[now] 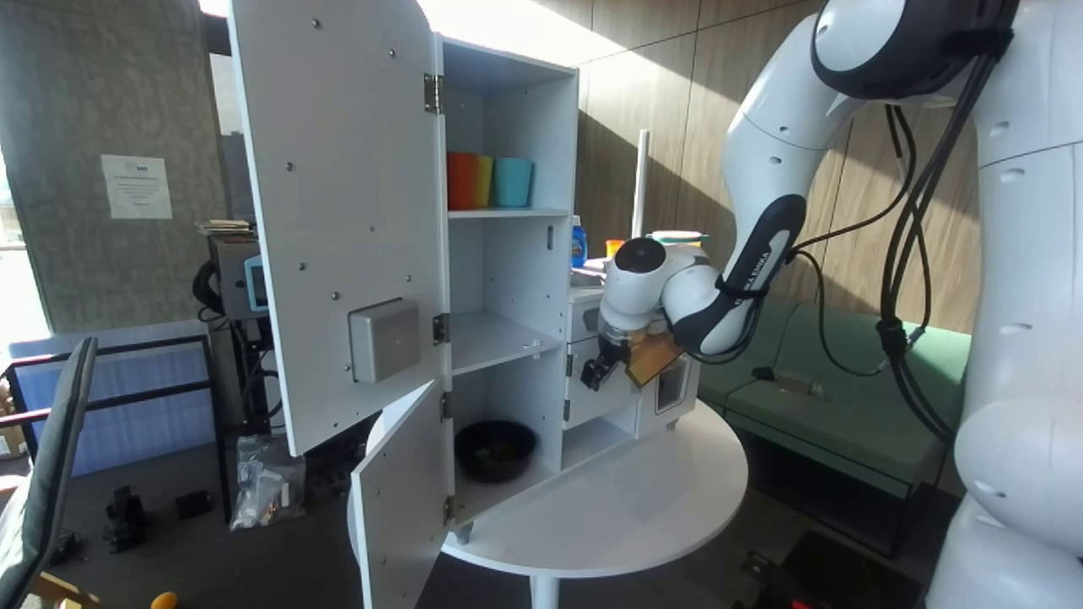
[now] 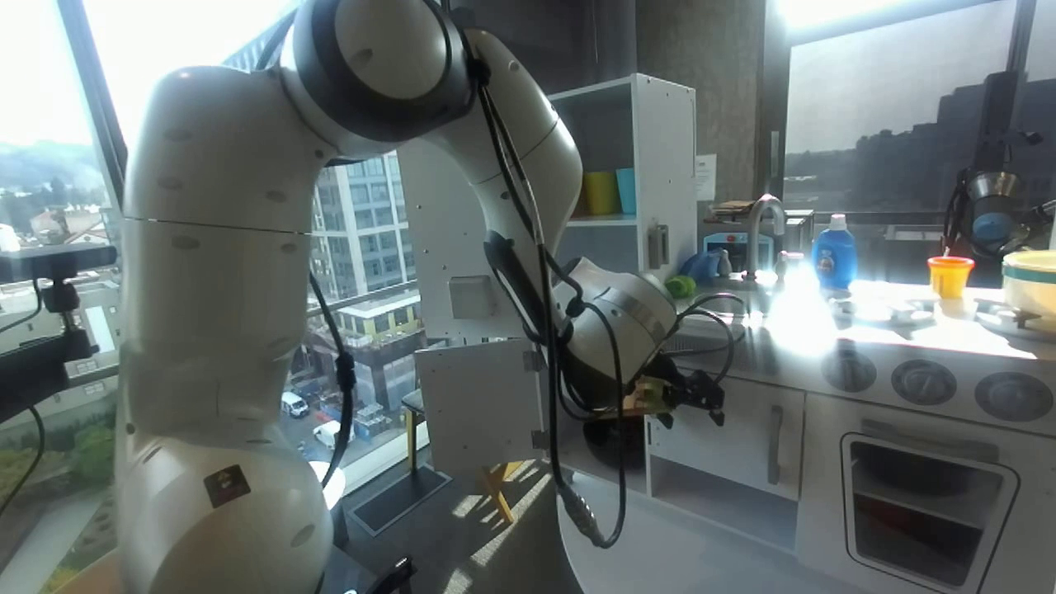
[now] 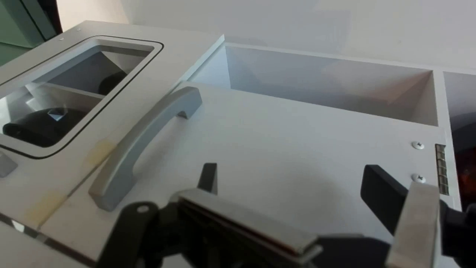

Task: Close all the cabinet doors

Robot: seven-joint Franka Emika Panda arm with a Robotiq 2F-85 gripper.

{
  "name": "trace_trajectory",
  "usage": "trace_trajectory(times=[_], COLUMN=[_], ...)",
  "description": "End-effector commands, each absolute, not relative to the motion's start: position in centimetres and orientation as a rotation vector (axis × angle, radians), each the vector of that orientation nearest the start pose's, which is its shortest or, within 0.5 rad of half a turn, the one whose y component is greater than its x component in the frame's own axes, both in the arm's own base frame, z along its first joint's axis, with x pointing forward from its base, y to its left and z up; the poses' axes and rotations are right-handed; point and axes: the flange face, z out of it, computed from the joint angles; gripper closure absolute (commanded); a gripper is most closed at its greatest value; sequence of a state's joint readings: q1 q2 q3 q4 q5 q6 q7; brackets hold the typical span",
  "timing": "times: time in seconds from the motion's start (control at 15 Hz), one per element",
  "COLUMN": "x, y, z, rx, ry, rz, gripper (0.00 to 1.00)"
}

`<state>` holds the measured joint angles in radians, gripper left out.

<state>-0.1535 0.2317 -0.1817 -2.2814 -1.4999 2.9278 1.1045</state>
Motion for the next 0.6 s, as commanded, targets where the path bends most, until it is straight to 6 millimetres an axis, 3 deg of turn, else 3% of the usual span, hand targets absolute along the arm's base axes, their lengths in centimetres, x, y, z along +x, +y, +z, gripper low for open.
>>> trace_trajectory(times=[0.0, 0.27, 0.53], x=[47.5, 41.5, 37.4], y=[-6.9, -1.2, 6.3], z=[27.7, 25.9, 24.0], rx=[-3.562, -3.707, -3.730], ry=[0.029, -0.063, -0.185], rz=[-0.956, -0.758, -0.620], gripper=[0.00, 0.00, 0.00])
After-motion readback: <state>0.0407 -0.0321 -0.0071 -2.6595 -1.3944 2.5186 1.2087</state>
